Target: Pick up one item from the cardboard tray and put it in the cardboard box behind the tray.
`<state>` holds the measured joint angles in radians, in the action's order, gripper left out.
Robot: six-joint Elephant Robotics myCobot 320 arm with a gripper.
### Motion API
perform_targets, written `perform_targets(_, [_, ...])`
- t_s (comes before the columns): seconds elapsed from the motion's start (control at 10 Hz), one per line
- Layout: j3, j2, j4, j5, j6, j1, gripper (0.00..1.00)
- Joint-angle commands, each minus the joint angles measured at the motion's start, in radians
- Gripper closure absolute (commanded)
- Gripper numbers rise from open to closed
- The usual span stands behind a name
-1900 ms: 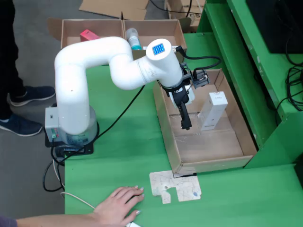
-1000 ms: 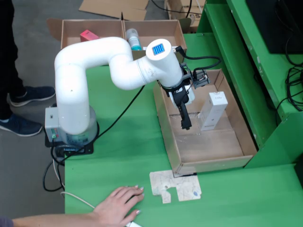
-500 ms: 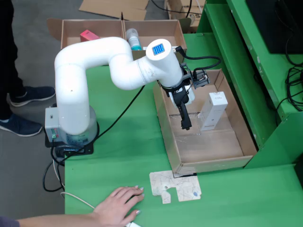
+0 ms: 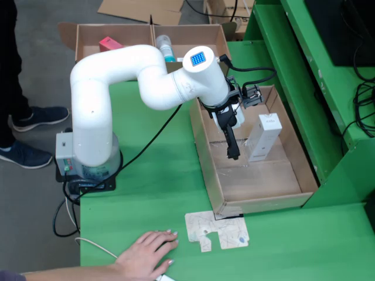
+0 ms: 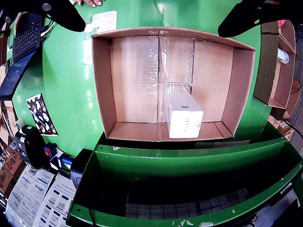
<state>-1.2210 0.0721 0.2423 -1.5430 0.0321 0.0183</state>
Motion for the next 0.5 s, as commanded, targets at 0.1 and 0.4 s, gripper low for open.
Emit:
perform_targets(0.1, [0.034,0.007,0.052,-0.007,0.012,0.004,0.00])
perform_targets(0.4, [0.041,0.029,0.073,-0.014,0.014,0.004,0.00])
